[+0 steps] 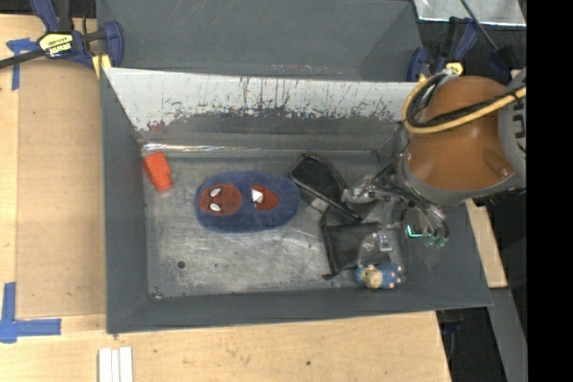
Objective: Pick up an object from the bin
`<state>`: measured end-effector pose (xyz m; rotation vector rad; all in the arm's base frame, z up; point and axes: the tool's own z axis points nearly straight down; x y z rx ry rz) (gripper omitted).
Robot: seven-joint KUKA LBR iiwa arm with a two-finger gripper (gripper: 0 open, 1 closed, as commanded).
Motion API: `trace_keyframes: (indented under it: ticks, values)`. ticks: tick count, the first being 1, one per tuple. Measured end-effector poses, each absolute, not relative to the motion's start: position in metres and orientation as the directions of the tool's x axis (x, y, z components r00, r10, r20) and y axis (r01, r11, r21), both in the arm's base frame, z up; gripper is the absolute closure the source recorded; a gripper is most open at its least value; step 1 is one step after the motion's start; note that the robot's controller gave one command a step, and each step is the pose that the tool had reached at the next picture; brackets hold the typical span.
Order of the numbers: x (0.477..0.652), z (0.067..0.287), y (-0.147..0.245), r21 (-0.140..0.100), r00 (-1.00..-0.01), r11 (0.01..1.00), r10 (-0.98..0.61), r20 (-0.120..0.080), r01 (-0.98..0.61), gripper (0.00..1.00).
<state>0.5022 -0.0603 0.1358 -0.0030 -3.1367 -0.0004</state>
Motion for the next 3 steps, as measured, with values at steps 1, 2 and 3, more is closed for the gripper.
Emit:
trace_keyframes:
  ticks: [1,2,3]
  values:
    - [0.533,0.122,-0.045,0.001,-0.997,0.997,0.073,-0.037,0.073,0.00]
    - [0.542,0.115,-0.035,0.004,-0.999,1.000,0.007,-0.035,0.007,0.00]
    - [0.558,0.111,-0.022,0.006,-0.999,1.000,0.025,-0.042,0.025,0.00]
